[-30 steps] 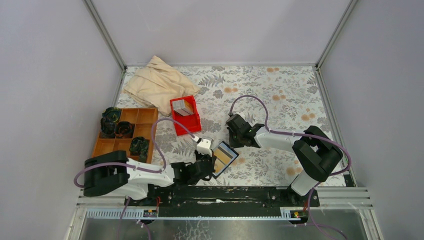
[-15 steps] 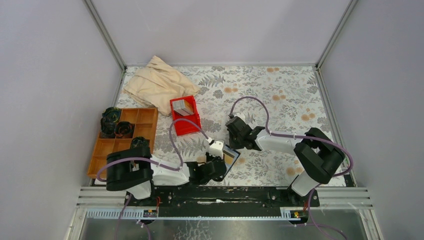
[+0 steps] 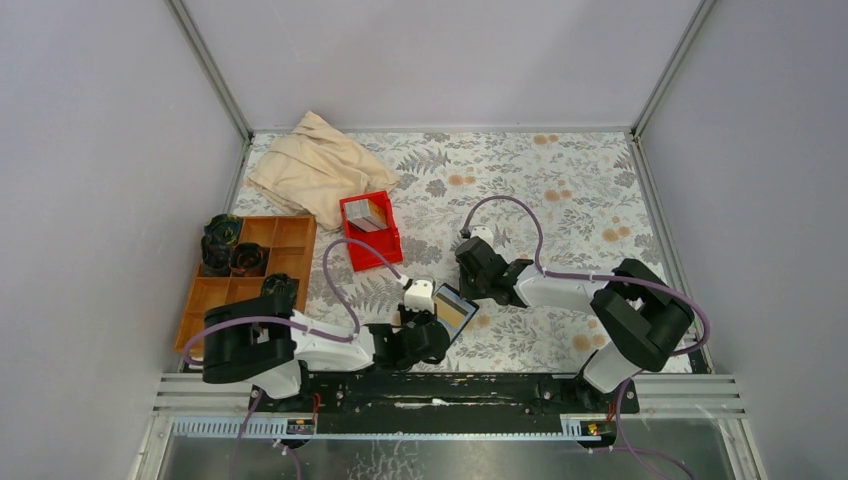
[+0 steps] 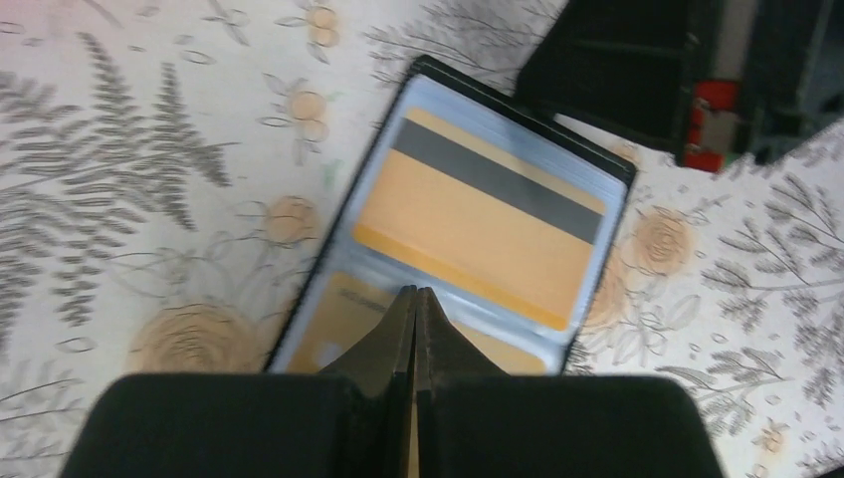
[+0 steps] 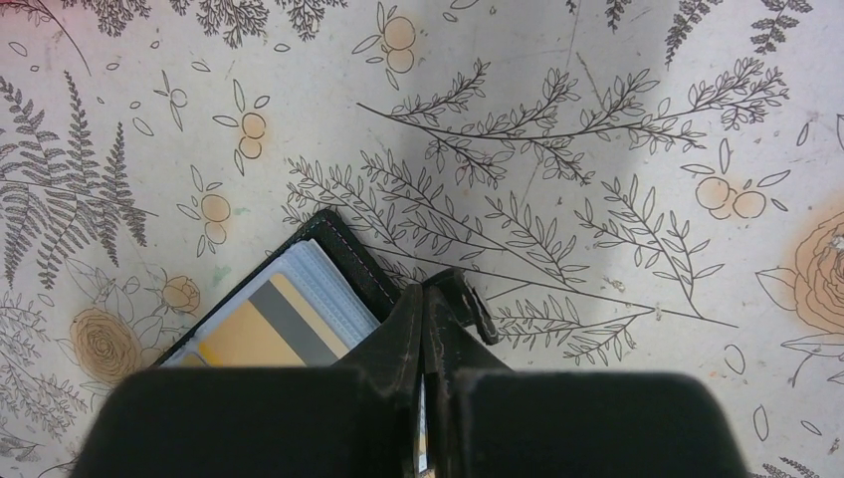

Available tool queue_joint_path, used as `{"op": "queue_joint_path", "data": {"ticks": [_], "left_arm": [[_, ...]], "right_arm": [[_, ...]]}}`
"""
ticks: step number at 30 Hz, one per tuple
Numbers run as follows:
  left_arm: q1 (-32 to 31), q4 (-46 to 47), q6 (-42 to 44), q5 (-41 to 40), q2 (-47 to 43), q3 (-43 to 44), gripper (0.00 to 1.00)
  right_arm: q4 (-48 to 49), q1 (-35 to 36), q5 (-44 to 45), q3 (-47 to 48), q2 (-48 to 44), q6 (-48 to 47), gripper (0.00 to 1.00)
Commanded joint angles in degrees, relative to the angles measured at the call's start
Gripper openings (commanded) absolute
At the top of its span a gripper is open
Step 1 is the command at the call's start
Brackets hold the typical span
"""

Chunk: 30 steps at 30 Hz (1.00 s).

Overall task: Put the credit cards into the card holder
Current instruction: Insert the credit card into the card holder.

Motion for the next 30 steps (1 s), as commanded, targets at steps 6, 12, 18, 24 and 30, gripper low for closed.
{"op": "queue_joint_path", "data": {"ticks": [6, 12, 18, 24, 30], "left_arm": [[0.33, -4.57, -0.21, -8.39, -1.99, -1.69, 0.00], [0.38, 2.42, 4.20, -4.86, 0.51, -0.72, 0.00], [0.42, 4.76, 5.72, -1.70, 2.89, 0.68, 0.00], [0.54, 3.72, 5.41, -4.37, 2.41, 1.19, 0.00], [3.03, 2.04, 6.20, -5.56, 2.06, 3.24, 0.00]], "right_arm": [[0.72, 2.59, -1.06, -2.45, 0.19, 1.40, 0.00], [2.48, 3.91, -0.91, -3.26, 0.82, 3.02, 0.00], [2.98, 5.32, -0.34, -3.18, 1.56, 4.30, 0.00], [2.32, 6.38, 1.18, -3.01, 1.50, 5.07, 0.00], [1.99, 6.50, 3.92, -3.93, 1.15, 6.01, 0.00]]}}
